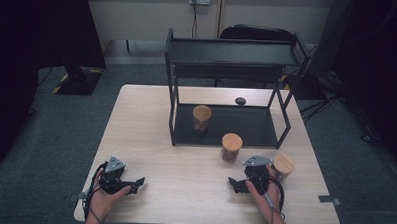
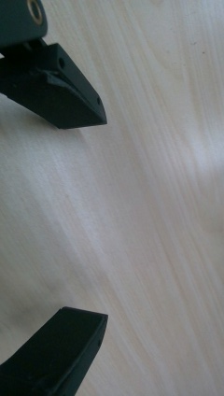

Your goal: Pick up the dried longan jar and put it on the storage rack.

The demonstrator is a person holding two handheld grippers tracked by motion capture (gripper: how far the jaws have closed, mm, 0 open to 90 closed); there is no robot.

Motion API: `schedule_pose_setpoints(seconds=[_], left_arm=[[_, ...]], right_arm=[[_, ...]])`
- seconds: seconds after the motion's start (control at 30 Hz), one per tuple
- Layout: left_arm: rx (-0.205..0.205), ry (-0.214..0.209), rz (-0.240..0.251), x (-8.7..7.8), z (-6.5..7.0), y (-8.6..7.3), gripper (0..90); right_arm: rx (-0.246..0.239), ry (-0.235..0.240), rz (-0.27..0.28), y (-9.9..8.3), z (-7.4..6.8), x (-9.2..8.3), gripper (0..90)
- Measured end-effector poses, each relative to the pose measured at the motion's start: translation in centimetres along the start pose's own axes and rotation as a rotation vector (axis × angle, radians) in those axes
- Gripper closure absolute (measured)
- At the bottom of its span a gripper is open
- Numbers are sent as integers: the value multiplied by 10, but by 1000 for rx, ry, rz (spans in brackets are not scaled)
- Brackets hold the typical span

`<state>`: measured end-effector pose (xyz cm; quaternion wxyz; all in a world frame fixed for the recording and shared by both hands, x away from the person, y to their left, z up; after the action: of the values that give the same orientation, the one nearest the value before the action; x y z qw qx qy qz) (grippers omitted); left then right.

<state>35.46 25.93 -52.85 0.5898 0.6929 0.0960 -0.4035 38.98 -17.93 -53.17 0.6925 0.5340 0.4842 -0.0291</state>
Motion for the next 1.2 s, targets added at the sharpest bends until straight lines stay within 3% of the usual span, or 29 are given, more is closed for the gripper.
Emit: schedule_pose_setpoints(seconds=[0.33,1.2], left_arm=[[89,9,-36,2,3,-3,2],[80,14,-34,2,3,-3,2]], right_arm=[[-1,0,0,0,0,0,0],[0,0,-3,0,0,0,0]])
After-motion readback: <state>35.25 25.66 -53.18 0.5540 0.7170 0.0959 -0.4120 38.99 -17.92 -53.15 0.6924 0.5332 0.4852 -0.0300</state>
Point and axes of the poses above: each handheld gripper's, and its own axes: x roughly forward along the jaws, y roughly out of its top, z roughly to its right, the point moved 3 cm from there along x, roughly forward along the jaws, and after that the axes turned 4 degrees about y, right-handed, at the moved point
